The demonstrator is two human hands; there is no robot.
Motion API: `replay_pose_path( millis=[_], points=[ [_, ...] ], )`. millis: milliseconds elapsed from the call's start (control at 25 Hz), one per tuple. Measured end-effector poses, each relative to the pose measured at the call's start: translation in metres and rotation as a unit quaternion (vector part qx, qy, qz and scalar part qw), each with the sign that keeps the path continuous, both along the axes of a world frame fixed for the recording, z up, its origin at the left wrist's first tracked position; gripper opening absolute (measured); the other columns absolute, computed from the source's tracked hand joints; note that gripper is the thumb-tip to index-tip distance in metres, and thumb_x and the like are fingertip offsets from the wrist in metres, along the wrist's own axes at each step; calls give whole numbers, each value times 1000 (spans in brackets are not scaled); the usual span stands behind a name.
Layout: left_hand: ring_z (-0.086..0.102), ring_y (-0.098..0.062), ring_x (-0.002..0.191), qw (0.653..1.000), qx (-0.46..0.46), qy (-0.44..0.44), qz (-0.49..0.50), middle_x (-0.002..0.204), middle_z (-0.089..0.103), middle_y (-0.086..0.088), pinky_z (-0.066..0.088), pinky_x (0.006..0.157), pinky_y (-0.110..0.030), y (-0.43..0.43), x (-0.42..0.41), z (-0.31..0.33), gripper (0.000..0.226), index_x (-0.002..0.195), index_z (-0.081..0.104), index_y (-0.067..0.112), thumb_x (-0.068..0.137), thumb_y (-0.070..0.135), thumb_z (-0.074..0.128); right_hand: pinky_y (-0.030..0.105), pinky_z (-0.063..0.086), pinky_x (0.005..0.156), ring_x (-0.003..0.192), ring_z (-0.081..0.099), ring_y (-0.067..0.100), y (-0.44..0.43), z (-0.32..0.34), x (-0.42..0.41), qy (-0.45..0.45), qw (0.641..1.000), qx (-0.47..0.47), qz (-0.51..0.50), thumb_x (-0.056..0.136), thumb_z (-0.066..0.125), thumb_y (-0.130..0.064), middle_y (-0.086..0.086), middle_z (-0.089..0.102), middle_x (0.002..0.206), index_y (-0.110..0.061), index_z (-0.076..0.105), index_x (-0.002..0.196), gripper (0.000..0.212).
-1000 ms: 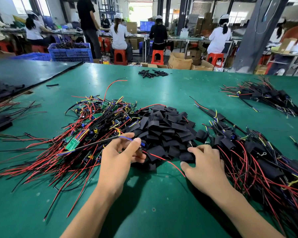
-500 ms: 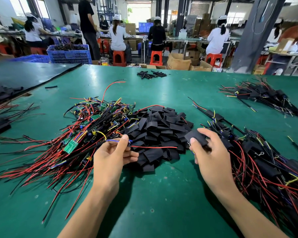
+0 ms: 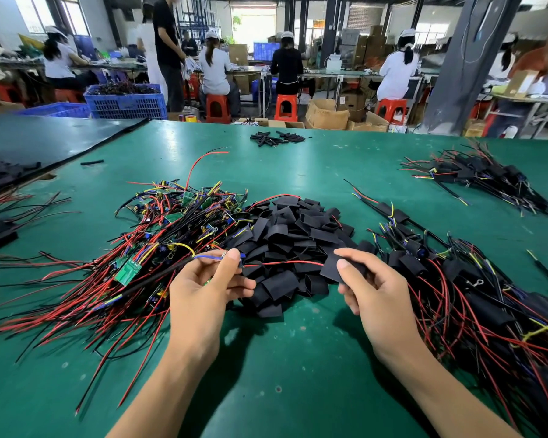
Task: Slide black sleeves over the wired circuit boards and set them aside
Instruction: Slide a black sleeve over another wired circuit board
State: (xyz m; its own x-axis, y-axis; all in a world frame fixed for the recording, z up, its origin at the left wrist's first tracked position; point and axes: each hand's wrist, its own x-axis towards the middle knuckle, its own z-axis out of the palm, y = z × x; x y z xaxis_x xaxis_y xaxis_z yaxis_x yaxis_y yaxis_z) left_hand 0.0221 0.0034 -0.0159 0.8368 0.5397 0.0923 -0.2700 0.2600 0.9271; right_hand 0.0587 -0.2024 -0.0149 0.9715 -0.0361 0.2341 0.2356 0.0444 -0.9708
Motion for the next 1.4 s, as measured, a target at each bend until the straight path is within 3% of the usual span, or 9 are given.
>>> replay_pose_path(
  millis=[200,400,560,840,1080,1280,1400],
  points=[
    [65,-26,56,999,-11,-20,-27,71,64,-10,55,52,-30,-1,-4,3,29,90,63,3,78,27,72,16,38,44,49,48,10,-1,-1,3,8,1000,4,0,96,65,-14,-2,60,56,-33,76,94,22],
    [65,-27,57,998,-35,-21,-42,73,64,-12,56,54,-29,0,-4,3,14,86,66,7,81,20,71,16,36,45,48,43,14,-1,-4,7,18,1000,25,-4,97,63,-17,-3,62,60,-28,75,97,16],
    [66,-25,56,999,-36,-26,-15,72,64,-10,56,55,-28,1,-3,3,12,91,64,6,86,16,69,15,35,44,49,48,9,-2,-4,10,24,997,74,-1,97,61,-10,-6,62,69,-27,78,88,26],
    [66,-25,56,999,-40,-25,-8,71,64,-9,56,55,-27,1,-3,5,23,93,62,5,81,22,71,27,41,64,40,39,10,-1,-9,11,29,996,75,27,98,59,-11,-7,60,63,-25,77,95,23],
    [65,-24,55,998,-51,-30,-5,73,64,-9,55,54,-27,2,-2,6,30,101,62,1,82,22,71,15,39,51,43,43,9,-2,-11,12,38,994,86,48,99,57,-13,0,62,68,-27,77,99,24],
    [65,-22,55,998,-57,-35,-8,71,65,-6,55,54,-26,1,-3,7,31,102,61,2,81,23,70,17,33,43,41,39,11,1,-10,12,100,982,136,83,98,54,-13,12,57,66,-24,79,96,27],
    [65,-23,55,998,-55,-34,-10,71,64,-7,56,54,-26,1,-4,7,28,98,62,3,81,23,71,18,32,44,44,37,10,2,-7,10,157,965,174,116,91,58,-20,7,60,69,-21,78,99,22]
  ],
)
